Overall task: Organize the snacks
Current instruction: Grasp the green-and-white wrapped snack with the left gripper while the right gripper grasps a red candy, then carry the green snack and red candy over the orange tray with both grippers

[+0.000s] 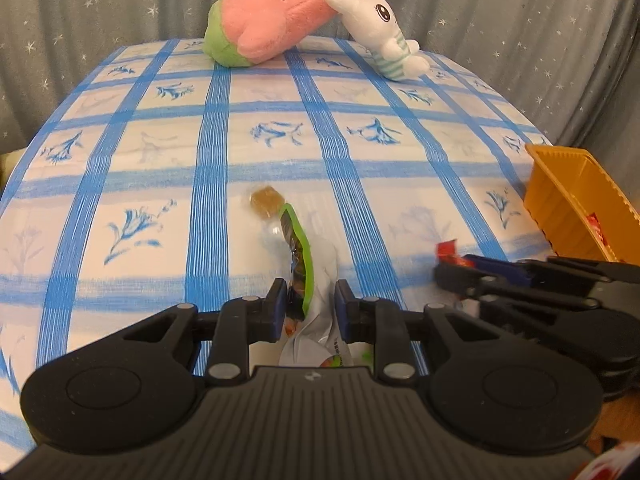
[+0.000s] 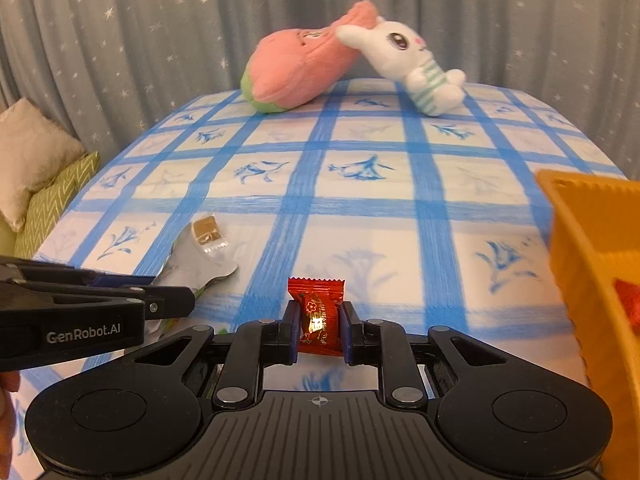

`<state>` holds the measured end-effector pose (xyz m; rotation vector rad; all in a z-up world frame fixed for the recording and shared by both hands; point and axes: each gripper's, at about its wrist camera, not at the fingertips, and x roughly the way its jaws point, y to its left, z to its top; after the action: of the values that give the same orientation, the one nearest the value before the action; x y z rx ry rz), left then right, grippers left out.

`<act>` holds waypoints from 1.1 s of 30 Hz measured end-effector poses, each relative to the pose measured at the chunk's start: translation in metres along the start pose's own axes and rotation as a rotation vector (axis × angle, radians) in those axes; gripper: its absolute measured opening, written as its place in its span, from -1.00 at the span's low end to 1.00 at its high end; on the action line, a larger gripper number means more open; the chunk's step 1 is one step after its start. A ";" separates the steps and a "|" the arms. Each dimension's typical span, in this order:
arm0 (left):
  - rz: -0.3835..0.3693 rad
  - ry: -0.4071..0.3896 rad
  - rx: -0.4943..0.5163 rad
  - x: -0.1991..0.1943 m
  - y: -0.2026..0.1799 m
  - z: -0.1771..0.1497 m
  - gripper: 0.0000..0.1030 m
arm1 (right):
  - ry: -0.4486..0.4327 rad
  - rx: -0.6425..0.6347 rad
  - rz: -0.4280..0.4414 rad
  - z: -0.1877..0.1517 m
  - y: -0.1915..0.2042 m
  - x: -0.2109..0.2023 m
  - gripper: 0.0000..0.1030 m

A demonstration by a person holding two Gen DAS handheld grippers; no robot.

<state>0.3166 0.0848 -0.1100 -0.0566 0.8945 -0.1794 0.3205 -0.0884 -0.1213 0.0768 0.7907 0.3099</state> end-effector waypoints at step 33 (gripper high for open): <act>0.048 0.014 -0.033 -0.044 -0.025 -0.070 -0.57 | 0.018 0.090 -0.018 -0.060 -0.019 -0.097 -0.61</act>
<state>0.2321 0.0695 -0.1167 -0.0641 0.9119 -0.1205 0.2188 -0.1385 -0.1004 0.1510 0.8227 0.2579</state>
